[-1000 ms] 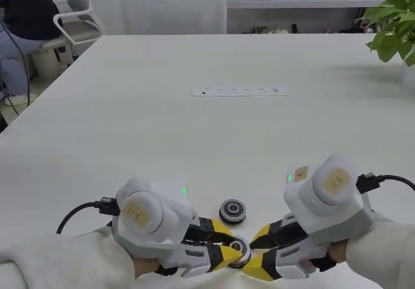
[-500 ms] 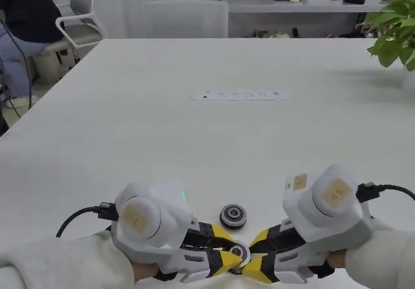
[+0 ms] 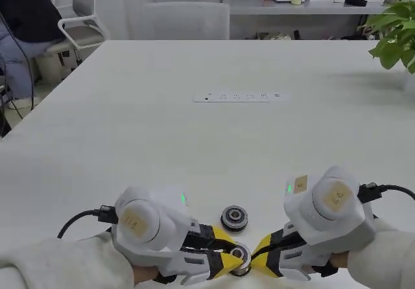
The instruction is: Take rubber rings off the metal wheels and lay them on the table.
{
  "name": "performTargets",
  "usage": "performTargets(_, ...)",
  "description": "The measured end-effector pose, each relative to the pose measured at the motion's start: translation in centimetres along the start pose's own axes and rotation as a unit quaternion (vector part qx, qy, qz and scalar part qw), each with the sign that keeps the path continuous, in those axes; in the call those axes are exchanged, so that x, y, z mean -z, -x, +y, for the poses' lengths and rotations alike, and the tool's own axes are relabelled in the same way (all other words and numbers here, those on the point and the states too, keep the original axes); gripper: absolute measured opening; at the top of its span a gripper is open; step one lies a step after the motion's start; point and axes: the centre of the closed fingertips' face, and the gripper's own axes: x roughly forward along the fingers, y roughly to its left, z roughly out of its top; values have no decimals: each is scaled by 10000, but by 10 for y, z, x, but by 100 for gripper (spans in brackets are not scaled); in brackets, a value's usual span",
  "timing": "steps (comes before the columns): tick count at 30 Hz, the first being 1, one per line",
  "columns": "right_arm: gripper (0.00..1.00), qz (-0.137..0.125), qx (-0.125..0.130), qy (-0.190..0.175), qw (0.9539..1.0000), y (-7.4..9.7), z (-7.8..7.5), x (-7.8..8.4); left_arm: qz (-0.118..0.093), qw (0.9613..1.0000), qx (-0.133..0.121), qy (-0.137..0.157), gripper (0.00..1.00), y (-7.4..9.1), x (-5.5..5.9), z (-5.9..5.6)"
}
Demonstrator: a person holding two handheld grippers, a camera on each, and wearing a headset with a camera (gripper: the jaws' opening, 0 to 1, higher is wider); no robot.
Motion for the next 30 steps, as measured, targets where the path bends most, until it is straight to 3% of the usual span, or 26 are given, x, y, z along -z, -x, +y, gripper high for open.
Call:
performTargets(5,0,93,64,-110,9999,0,-1,0,-11,10000,-4,13,7,0,0,0)
performTargets(15,0,19,77,-942,9955,6,-7,-1,-9,10000,0,20,7,0,0,0)
performTargets(20,0,-123,20,-1523,9883,10,-8,-2,-8,10000,-10,26,7,0,1,1)
performTargets(24,0,-377,-111,-2233,9740,14,-9,-11,-6,10000,-19,23,7,-1,0,2)
performTargets(26,0,-351,-85,-2122,9766,13,-9,-9,-3,10000,-13,8,7,-1,0,2)
performTargets(30,0,-340,-84,-2101,9771,13,-6,-11,-1,10000,-8,-4,7,-1,1,2)
